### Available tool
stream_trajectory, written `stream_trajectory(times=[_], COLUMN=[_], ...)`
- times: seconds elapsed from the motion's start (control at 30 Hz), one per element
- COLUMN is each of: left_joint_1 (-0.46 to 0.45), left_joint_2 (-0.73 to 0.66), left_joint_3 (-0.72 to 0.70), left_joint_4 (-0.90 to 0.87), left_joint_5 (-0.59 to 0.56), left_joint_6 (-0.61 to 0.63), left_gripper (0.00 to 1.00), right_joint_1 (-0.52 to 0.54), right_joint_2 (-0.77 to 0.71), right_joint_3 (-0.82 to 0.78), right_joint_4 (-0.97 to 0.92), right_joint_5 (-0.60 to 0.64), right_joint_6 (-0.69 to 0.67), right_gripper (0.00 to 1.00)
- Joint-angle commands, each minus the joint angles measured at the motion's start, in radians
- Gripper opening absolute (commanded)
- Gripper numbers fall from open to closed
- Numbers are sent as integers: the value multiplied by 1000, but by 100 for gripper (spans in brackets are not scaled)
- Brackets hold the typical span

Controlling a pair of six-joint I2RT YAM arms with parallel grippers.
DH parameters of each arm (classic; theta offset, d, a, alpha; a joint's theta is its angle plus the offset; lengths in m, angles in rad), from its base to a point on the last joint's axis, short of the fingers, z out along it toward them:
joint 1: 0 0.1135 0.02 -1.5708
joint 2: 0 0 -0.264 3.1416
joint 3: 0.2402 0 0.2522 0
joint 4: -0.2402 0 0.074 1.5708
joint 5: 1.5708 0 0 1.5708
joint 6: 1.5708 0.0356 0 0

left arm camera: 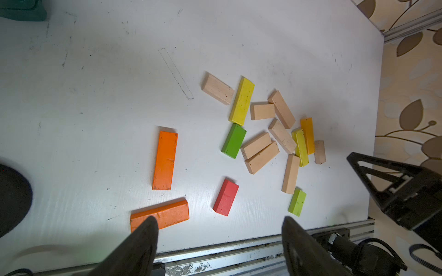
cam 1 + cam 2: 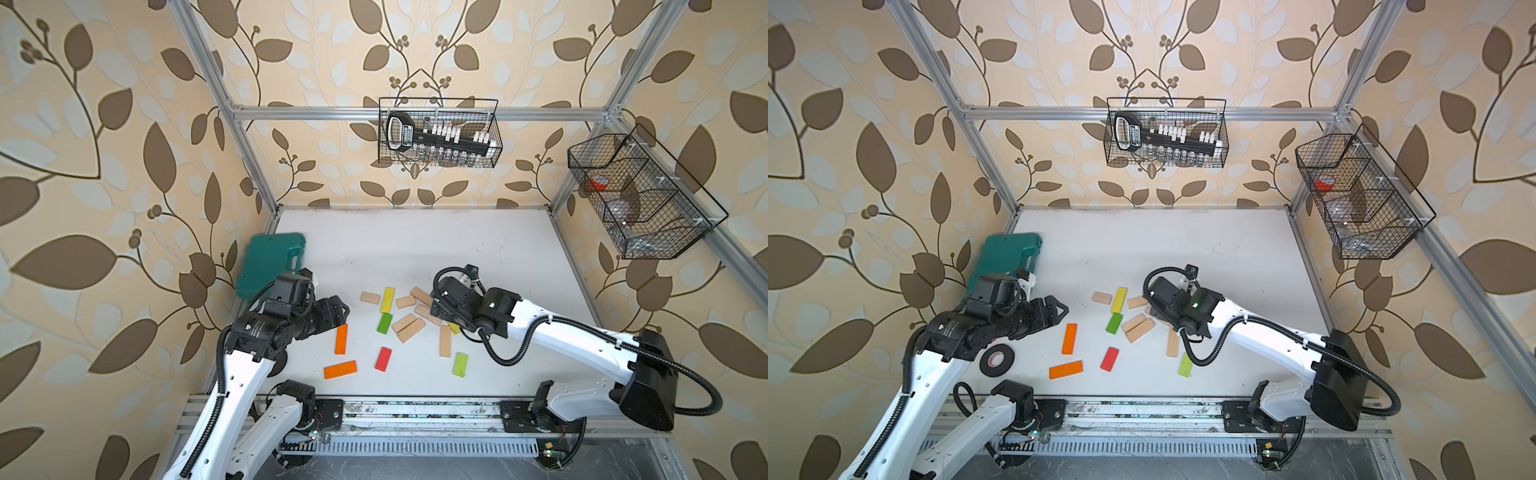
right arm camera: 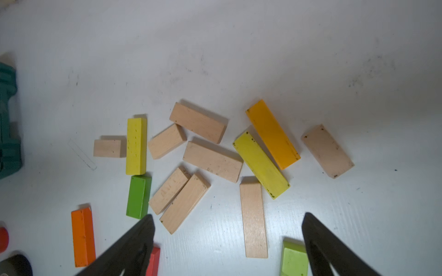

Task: Assemble a giraffe with building blocks
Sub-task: Pick up the building block from the center of the board.

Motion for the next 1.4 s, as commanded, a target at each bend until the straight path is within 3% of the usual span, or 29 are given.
stream_trajectory(times=[0.0, 0.33, 0.7, 0.93, 1.07, 1.37], left_joint_1=[-8, -8, -9, -8, -8, -8], left_joint_2=[-23, -102, -142, -147, -151, -152], left_joint_3=[16, 22, 35, 38, 36, 52], left_joint_4=[-83, -175, -217, -234, -238, -251], left_joint_5=[6, -20, -60, -71, -74, -86], left_joint_6=[-18, -30, -40, -38, -39, -29], left_gripper=[81, 81, 81, 81, 81, 82], right_joint_1=[51, 106, 103, 93, 95, 54], right_joint_2=[71, 252, 422, 537, 603, 607], right_joint_3=[76, 207, 367, 455, 507, 488], right_joint_4=[-42, 22, 1, -3, -8, 22], right_joint_5=[-5, -166, -158, -227, -257, -342], right_joint_6=[-16, -436, -469, -469, -535, -950], right_gripper=[92, 91, 85, 76, 74, 83])
